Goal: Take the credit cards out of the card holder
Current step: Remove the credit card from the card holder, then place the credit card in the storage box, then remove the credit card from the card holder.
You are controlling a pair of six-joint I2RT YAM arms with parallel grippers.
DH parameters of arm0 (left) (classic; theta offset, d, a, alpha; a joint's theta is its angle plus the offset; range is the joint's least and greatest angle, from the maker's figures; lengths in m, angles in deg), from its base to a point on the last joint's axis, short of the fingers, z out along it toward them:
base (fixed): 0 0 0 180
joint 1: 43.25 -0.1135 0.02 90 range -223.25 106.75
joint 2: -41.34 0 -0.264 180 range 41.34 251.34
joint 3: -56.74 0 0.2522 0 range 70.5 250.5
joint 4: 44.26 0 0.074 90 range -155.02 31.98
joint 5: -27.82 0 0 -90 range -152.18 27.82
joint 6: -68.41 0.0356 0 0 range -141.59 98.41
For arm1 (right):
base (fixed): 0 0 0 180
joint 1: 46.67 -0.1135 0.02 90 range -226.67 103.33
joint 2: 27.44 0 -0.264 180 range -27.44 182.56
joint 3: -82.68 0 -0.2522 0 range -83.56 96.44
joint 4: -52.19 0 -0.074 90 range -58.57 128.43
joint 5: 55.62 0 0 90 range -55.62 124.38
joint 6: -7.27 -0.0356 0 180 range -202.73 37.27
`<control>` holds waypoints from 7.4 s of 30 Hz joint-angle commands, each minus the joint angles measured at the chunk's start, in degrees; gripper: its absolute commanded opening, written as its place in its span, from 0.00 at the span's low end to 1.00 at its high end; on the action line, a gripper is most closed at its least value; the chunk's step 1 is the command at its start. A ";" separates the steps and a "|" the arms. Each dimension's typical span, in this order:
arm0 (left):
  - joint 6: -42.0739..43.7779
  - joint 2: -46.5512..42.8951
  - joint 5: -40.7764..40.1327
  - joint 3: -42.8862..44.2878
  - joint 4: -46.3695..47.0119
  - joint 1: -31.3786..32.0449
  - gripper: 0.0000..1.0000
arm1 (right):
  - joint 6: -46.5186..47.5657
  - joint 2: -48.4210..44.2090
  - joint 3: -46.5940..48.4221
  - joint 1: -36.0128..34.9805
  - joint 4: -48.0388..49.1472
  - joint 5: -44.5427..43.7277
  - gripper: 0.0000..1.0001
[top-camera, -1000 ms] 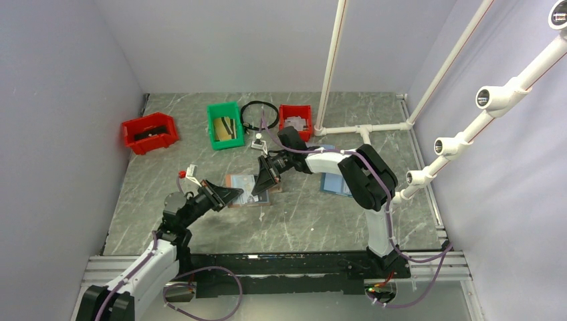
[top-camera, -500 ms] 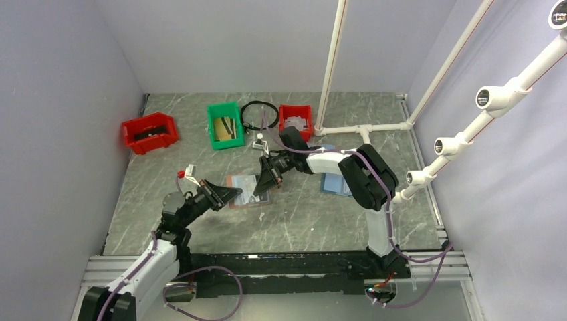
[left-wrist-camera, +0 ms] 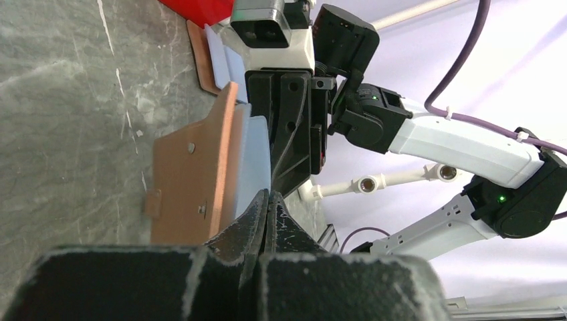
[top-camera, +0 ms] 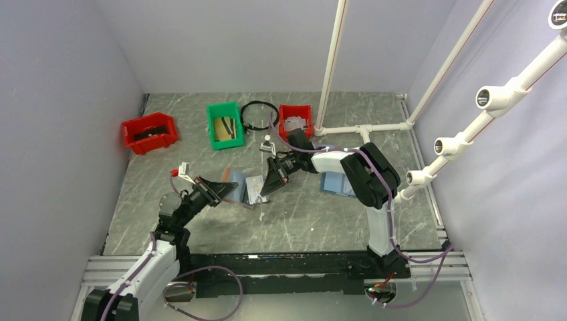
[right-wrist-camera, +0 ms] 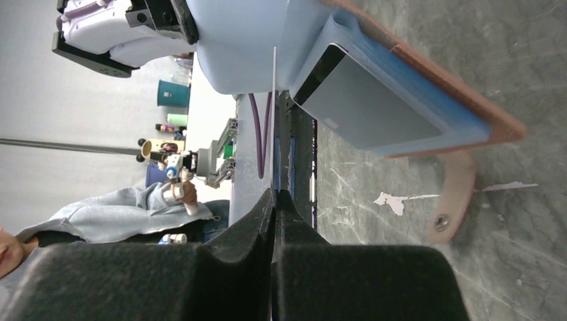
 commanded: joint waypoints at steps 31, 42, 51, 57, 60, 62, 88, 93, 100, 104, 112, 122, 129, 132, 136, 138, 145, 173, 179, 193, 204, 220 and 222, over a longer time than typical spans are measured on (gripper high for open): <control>9.07 -2.63 -12.57 8.71 -48.76 -1.05 0.00 | 41.35 1.00 39.32 7.63 -43.71 -62.08 0.00; 9.61 -3.21 -12.89 9.08 -49.29 -1.05 0.00 | 39.76 3.66 42.58 9.08 -40.36 -72.85 0.00; 9.53 -3.67 -12.78 9.13 -49.45 -1.05 0.00 | 39.11 5.42 43.29 9.58 -39.48 -72.73 0.00; 9.35 -3.93 -12.57 9.09 -49.53 -1.05 0.00 | 39.00 6.23 43.50 9.58 -39.39 -72.54 0.04; 9.39 -4.03 -12.56 9.00 -49.53 -1.05 0.00 | 38.87 6.30 43.50 9.58 -39.30 -72.52 0.05; 9.37 -4.03 -12.56 8.92 -49.49 -1.05 0.00 | 38.82 6.35 43.43 9.58 -39.26 -72.46 0.05; 9.61 -3.97 -12.12 8.83 -49.33 -1.05 0.00 | 38.47 6.21 43.06 9.58 -39.12 -72.63 0.08; 9.53 -4.53 -12.12 8.83 -49.60 -1.05 0.00 | 38.52 5.97 42.89 9.58 -39.04 -72.71 0.09; 9.44 -4.84 -12.12 8.82 -49.88 -1.05 0.00 | 38.47 5.96 42.80 9.59 -39.04 -72.72 0.10; 9.36 -4.91 -12.12 8.83 -49.89 -1.05 0.00 | 38.47 5.88 42.80 9.58 -39.04 -72.81 0.10; 9.44 -4.93 -12.12 8.83 -49.97 -1.05 0.00 | 38.47 5.88 42.80 9.59 -38.95 -72.90 0.10; 9.35 -4.92 -12.03 8.91 -50.04 -1.05 0.00 | 38.80 5.86 42.69 9.58 -38.73 -74.27 0.25; 9.14 -5.77 -12.19 9.25 -52.09 -1.05 0.00 | 39.10 3.48 42.72 9.50 -39.27 -74.64 0.30; 8.81 -6.30 -12.82 9.84 -54.79 -1.05 0.00 | 39.59 1.07 42.50 9.30 -40.89 -69.99 0.32; 8.16 -6.95 -14.15 11.94 -60.36 -1.05 0.00 | 44.50 -3.00 40.36 7.64 -47.02 -52.02 0.35; 7.67 -6.91 -15.36 13.32 -63.93 -1.05 0.00 | 47.39 -5.48 36.59 6.00 -49.29 -41.57 0.37; 4.48 -2.34 -18.58 18.01 -74.49 -1.05 0.09 | 46.77 -12.34 17.70 -5.48 -43.68 -27.18 0.39; 5.40 4.73 -0.96 19.90 -53.19 -1.05 0.42 | 14.54 2.14 12.19 -14.94 -26.47 -35.95 0.32; 4.56 11.34 0.96 15.77 -44.62 -1.05 0.41 | 14.77 3.37 12.65 -14.94 -27.46 -37.69 0.30; 9.16 18.03 -1.01 14.53 -51.36 -1.05 0.40 | 15.09 5.85 14.14 -14.94 -29.80 -41.21 0.18; 9.63 22.12 2.51 13.34 -46.46 -1.05 0.40 | 14.63 7.81 15.71 -15.47 -30.43 -39.85 0.10; 5.11 18.45 5.86 10.07 -38.76 -1.05 0.00 | 12.80 10.32 17.46 -16.39 -30.54 -38.00 0.02; 4.52 17.80 6.47 9.52 -36.26 -1.05 0.00 | 13.38 10.47 17.42 -16.28 -31.23 -39.43 0.02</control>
